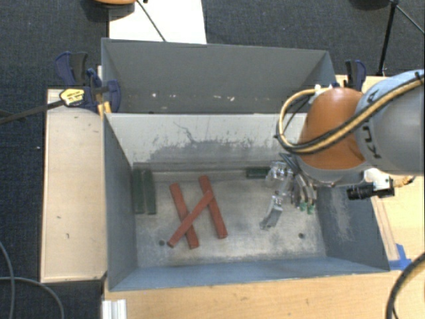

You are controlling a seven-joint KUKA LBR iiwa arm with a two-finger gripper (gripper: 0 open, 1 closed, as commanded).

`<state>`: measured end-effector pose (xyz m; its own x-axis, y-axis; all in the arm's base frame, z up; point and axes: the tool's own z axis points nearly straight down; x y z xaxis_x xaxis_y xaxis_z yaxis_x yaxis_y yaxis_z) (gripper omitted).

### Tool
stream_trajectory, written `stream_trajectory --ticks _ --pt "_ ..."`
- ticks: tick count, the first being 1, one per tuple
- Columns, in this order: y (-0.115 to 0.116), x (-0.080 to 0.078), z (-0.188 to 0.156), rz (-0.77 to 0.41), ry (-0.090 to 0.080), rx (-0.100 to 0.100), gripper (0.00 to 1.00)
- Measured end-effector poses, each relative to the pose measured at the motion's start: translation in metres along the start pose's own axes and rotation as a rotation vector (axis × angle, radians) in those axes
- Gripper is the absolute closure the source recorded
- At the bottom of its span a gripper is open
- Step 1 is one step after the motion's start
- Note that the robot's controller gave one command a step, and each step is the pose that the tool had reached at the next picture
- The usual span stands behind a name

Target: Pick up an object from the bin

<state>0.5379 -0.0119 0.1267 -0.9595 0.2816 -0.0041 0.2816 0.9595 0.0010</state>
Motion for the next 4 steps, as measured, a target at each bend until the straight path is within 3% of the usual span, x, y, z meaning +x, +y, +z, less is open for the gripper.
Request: stream_trajectory --ticks 1,2,3,4 --pt "0.0 0.0 0.001 -0.001 0.001 0.0 0.0" --pt "0.028 0.028 0.015 -0.096 0.002 0.001 0.0" --pt "0.075 -0.002 0.024 -0.218 0.002 0.0 0.0" --pt "0.086 0.012 0.025 -0.23 -0.001 -0.001 0.0"
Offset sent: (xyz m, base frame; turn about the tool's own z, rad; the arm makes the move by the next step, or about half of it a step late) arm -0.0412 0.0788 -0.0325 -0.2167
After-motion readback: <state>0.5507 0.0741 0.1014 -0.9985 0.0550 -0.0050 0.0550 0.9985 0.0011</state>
